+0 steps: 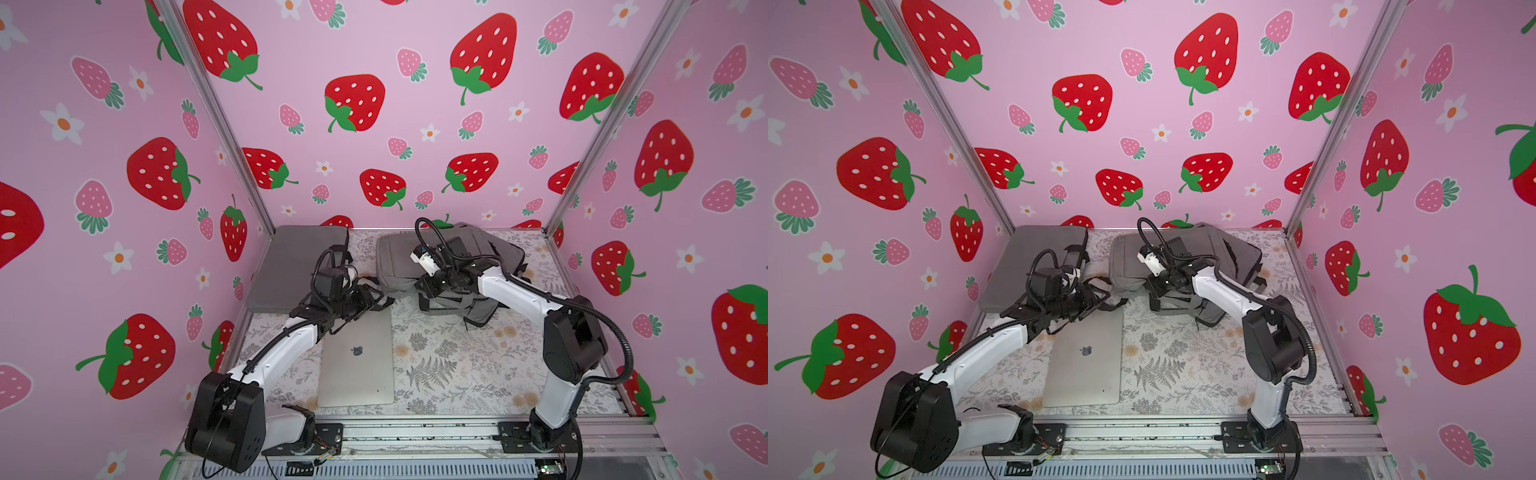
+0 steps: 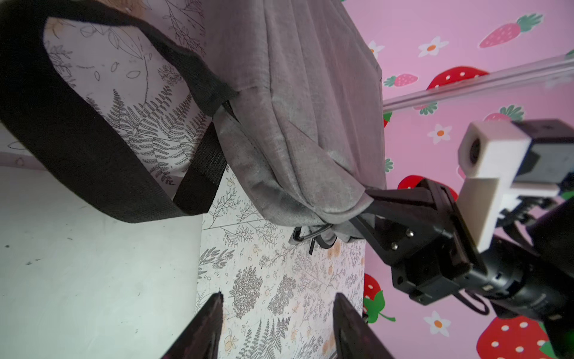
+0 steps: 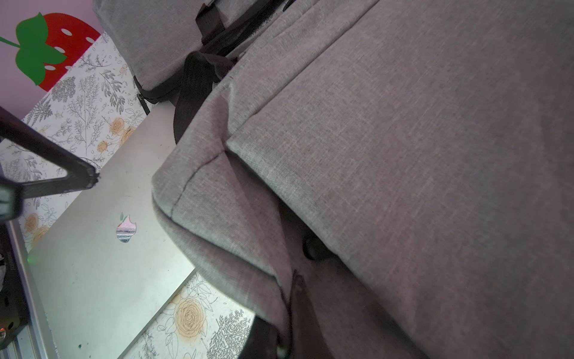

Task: Open the zippered laptop bag and take out the laptop
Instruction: Adjust the zippered laptop bag.

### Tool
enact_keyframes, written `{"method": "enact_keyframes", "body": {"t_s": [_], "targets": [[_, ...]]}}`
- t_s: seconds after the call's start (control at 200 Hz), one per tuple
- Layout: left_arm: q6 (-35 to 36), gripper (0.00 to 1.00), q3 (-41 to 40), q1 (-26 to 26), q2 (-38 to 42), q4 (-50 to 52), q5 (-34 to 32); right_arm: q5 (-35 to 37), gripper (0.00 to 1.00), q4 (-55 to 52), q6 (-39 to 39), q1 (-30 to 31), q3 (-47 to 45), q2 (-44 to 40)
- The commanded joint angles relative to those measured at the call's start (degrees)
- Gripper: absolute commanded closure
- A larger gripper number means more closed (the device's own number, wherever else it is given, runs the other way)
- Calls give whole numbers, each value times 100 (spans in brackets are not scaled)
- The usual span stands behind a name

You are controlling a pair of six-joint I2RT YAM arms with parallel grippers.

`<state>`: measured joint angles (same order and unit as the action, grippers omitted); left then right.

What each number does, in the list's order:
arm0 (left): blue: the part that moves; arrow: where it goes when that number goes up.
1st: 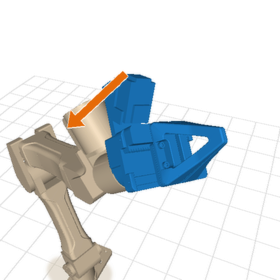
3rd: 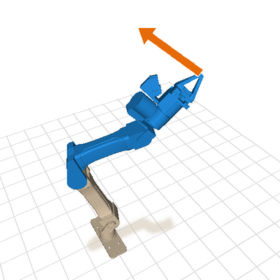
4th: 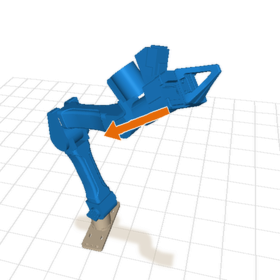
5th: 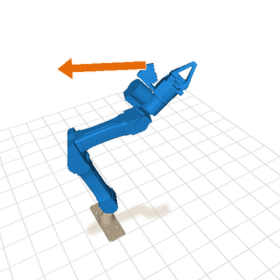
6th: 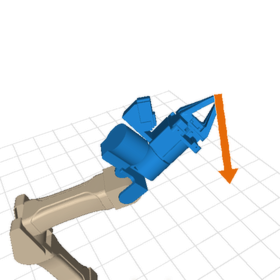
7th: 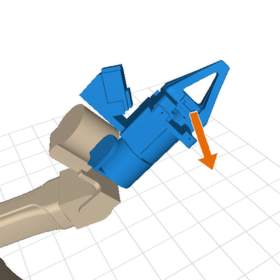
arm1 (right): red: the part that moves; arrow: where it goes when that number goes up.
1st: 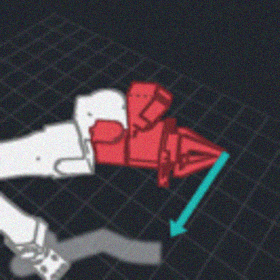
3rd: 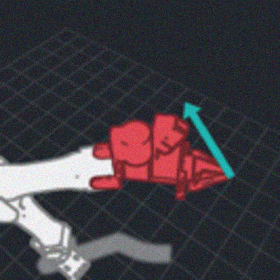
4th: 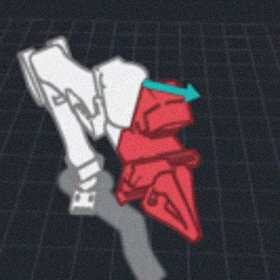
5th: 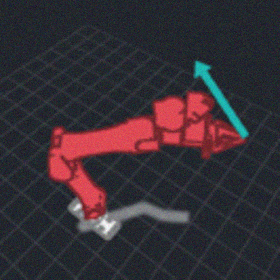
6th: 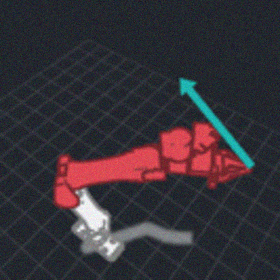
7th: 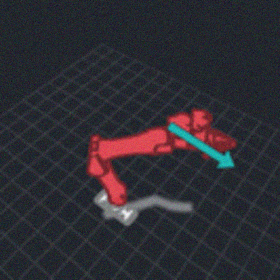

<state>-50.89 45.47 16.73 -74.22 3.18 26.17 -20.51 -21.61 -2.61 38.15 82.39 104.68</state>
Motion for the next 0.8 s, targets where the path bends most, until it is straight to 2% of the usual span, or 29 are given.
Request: {"method": "enact_keyframes", "body": {"t_s": [0.0,0.175,0.26,0.405,0.525,0.795], "targets": [[-681,40,-29,84,-172,-789,-353,-408,100,491,-260,83,195,-141],[-1026,38,148,352,-735,-1206,-463,-420,100,635,-354,205,84,-152],[-1288,37,86,367,-988,-1627,-466,-405,100,653,-356,273,46,-143],[-1385,36,181,373,-1200,-1787,-612,-369,100,700,-346,371,-88,-140],[-1369,36,241,384,-1060,-1761,-640,-366,100,757,-380,392,-219,-151],[-927,35,201,428,-180,-702,-1018,-444,100,882,-457,402,-340,-117]]}}
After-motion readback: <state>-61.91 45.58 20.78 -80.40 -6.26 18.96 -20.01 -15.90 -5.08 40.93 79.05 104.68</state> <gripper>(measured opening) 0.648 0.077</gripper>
